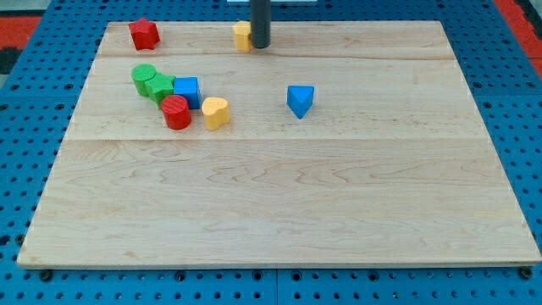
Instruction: Slightly push the yellow hexagon towards the red star
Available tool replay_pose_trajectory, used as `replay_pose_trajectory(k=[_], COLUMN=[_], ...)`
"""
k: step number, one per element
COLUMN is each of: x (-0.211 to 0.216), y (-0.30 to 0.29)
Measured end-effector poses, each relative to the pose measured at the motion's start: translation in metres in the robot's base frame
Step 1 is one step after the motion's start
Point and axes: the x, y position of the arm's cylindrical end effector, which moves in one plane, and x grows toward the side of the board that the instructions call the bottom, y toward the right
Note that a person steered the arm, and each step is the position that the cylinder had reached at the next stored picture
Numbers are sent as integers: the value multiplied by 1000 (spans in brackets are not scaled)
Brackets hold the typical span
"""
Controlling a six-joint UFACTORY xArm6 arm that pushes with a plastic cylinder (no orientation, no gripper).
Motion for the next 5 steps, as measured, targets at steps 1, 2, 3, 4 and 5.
replay_pose_trajectory(k=[1, 2, 3, 4, 5], x=[2, -26, -38, -26, 2], y=[-18, 35, -5, -33, -13])
